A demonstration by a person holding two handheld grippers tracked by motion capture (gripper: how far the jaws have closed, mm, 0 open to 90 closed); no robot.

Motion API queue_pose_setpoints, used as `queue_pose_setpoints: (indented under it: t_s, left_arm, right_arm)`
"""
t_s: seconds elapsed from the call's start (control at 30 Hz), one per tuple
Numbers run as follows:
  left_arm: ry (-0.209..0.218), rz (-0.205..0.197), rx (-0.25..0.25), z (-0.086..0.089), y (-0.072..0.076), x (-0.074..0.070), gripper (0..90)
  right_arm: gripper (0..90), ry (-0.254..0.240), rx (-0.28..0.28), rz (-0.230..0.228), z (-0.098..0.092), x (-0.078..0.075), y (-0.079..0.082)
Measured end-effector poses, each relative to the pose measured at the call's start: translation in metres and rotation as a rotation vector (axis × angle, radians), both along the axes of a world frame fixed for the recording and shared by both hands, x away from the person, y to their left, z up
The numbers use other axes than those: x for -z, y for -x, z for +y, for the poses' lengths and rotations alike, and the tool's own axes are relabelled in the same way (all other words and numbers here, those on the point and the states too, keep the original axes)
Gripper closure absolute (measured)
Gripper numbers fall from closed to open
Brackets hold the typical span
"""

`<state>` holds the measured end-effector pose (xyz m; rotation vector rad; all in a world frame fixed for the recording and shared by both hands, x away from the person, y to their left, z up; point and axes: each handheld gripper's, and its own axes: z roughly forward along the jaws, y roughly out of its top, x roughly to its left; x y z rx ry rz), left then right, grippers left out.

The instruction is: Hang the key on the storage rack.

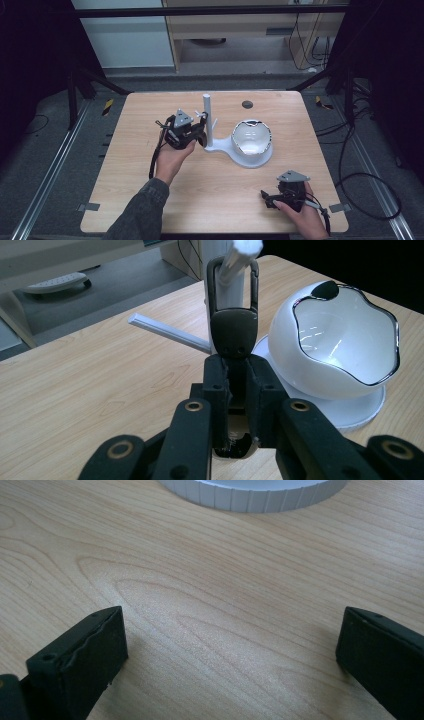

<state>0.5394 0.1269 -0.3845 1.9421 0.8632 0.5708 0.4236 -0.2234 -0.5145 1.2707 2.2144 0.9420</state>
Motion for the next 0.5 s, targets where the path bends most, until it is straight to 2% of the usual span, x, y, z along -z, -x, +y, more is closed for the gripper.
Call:
queue_pose_setpoints:
  t_s: [0.5]
  left_arm:
    - [0.012, -0.017, -0.002, -0.0038, -0.0038, 0.0054, 79.8]
  right_arm:
    - [0.4, 0.003, -0.010, -0.002, -0.0004, 0.0000, 0.0000]
